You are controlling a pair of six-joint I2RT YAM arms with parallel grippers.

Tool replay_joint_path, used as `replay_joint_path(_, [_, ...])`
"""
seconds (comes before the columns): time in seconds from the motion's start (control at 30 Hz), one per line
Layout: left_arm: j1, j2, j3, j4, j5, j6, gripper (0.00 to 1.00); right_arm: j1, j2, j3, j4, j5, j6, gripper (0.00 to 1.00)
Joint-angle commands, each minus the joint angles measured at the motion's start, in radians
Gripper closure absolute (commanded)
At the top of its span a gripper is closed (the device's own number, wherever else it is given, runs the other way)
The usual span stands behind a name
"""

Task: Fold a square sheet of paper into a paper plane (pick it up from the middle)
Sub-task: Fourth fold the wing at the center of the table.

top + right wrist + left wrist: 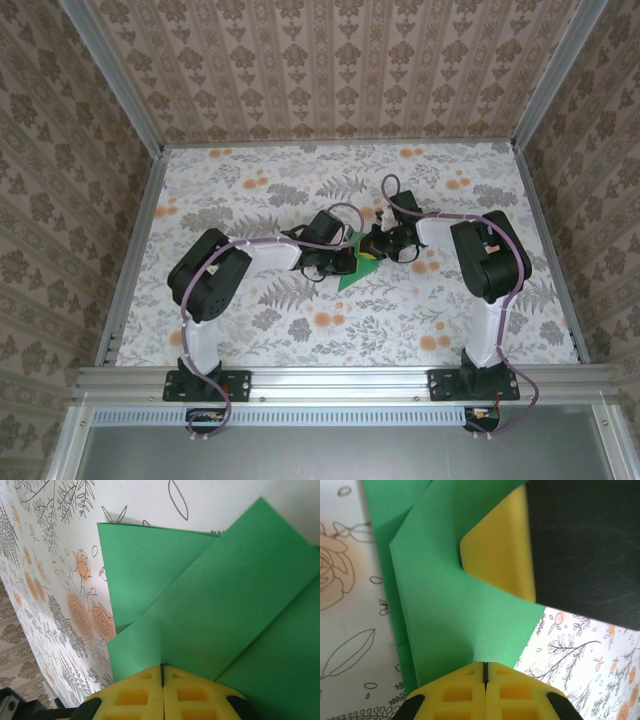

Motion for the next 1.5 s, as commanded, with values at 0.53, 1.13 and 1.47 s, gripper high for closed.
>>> replay_joint_path(0.53, [0.007, -0.038, -0.189, -0.117, 0.076, 0.098, 1.0, -0.009, 0.101, -0.019, -0.153, 0.205, -0.012, 0.94])
replay_joint_path(1.13, [-0.001, -0.104, -0.278, -0.181, 0.072, 0.151, 1.0, -0.017, 0.099, -0.019, -0.172, 0.219, -0.019, 0.94])
replay_joint_path(1.47, [0.001, -0.121, -0.292, -0.224, 0.044, 0.164, 1.0, -0.021, 0.098, -0.024, -0.172, 0.221, -0.019, 0.94])
